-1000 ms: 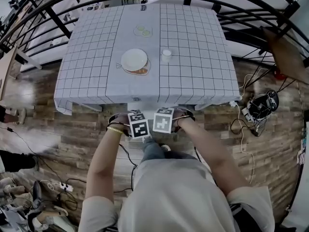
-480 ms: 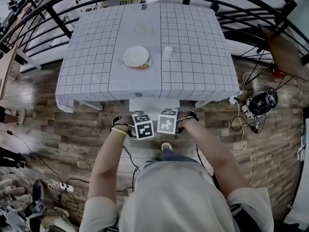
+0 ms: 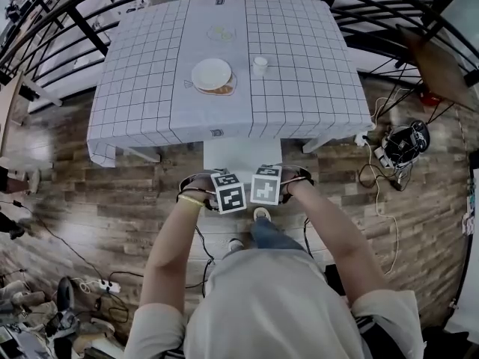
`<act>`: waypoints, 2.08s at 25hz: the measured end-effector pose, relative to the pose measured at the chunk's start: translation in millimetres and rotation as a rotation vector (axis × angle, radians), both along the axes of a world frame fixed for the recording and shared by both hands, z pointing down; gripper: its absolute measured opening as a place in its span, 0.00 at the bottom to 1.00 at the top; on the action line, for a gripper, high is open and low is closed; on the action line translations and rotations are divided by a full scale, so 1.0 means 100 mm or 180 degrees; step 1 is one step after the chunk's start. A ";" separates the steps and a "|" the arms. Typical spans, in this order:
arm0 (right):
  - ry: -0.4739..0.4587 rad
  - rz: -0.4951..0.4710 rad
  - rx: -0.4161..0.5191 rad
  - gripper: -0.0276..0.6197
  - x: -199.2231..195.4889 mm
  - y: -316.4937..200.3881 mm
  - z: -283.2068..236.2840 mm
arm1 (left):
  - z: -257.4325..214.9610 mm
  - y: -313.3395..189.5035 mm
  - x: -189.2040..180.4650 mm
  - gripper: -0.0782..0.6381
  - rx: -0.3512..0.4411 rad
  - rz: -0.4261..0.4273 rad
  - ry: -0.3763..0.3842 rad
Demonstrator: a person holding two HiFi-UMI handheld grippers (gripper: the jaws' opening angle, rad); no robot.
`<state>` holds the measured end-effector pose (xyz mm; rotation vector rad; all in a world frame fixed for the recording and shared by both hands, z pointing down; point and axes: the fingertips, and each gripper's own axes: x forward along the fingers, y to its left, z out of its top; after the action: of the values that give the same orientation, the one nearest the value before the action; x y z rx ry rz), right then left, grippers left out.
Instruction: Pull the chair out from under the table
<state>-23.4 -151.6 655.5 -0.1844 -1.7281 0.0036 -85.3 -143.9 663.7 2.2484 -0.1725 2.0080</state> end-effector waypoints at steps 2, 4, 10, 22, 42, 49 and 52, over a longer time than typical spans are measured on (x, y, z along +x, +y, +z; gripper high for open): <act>0.0001 -0.0007 -0.0008 0.17 0.01 0.06 0.00 | 0.00 0.06 0.02 0.22 -0.0010 0.0000 0.0007; 0.0006 -0.0011 -0.0010 0.17 0.03 0.11 0.00 | 0.00 0.11 0.03 0.22 -0.0010 0.0004 0.0013; 0.0010 0.0013 -0.0004 0.17 0.04 0.26 0.01 | 0.01 0.25 0.04 0.22 -0.0010 0.0025 0.0019; 0.0007 0.0043 0.0010 0.17 0.08 0.59 0.01 | 0.01 0.59 0.08 0.22 -0.0015 0.0055 0.0024; 0.0034 0.0023 0.0014 0.17 0.17 1.16 0.02 | 0.01 1.16 0.17 0.22 -0.0048 0.0008 0.0040; 0.0042 0.0022 0.0012 0.17 0.21 1.36 0.02 | 0.02 1.35 0.21 0.22 -0.0056 0.0013 0.0049; 0.0037 0.0031 0.0010 0.17 0.23 1.46 0.02 | 0.01 1.46 0.23 0.22 -0.0063 0.0023 0.0041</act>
<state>-0.1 -5.5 657.4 -0.1733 -1.7173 0.0089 -62.5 1.8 665.0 2.2528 -0.1429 1.9893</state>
